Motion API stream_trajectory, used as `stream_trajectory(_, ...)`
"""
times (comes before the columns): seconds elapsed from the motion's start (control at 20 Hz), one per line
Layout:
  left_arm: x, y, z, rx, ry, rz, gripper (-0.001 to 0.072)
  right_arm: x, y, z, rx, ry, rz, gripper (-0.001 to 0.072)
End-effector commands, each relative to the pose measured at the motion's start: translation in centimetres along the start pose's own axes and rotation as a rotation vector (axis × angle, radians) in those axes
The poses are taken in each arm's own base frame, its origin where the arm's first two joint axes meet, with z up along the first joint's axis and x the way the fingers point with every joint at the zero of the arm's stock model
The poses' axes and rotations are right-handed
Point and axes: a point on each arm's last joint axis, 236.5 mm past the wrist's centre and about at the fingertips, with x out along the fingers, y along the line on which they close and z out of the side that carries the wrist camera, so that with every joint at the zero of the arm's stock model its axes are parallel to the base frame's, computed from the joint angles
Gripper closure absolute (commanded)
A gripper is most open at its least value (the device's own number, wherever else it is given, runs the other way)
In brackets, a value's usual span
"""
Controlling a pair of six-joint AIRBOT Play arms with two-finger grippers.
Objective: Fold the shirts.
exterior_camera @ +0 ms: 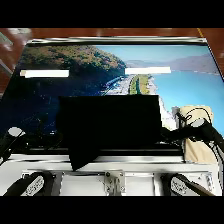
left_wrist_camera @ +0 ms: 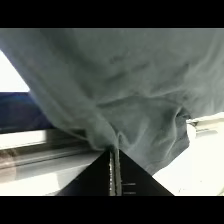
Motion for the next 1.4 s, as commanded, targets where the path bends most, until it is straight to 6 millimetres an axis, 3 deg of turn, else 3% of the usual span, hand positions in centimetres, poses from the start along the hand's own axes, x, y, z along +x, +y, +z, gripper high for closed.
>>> stream_trajectory(0.0,-1.6,-1.2,2.3,0.112,-0.068,0.002,0.0672,-1.7,2.1,0.9,-0.093,-0.034,0.038,0.0641)
stream_trajectory(0.1,-3.6,-2.8,4.6,0.215,-0.141,0.008,0.0672,-4.4,4.7,3.7,-0.183,-0.164,0.089,0.0642)
stream_trajectory(0.2,-5.7,-4.3,7.3,0.264,-0.231,0.021,0.0673,-7.3,6.6,7.2,-0.194,-0.312,0.117,0.0642)
stream_trajectory(0.35,-8.6,-6.2,11.1,0.310,-0.371,0.032,0.0673,-10.3,8.9,10.9,-0.188,-0.447,0.169,0.0643)
stream_trajectory(0.55,-12.0,-7.8,16.2,0.278,-0.606,0.012,0.0672,-9.7,11.1,14.3,-0.224,-0.487,0.156,0.0642)
stream_trajectory(0.7,-13.2,-7.2,19.3,0.214,-0.730,0.014,0.0672,-8.1,11.3,17.4,-0.157,-0.504,0.152,0.0642)
stream_trajectory(0.8,-12.7,-5.9,20.8,0.167,-0.750,0.025,0.0672,-7.0,11.4,18.5,-0.150,-0.490,0.150,0.0642)
stream_trajectory(1.05,-7.6,-2.2,22.7,0.074,-0.606,0.043,0.0671,-4.6,12.0,20.8,-0.155,-0.501,0.129,0.0642)
stream_trajectory(1.35,-4.5,-1.8,25.1,0.066,-0.536,0.040,0.0669,-0.9,10.1,21.3,-0.104,-0.452,0.102,0.0628)
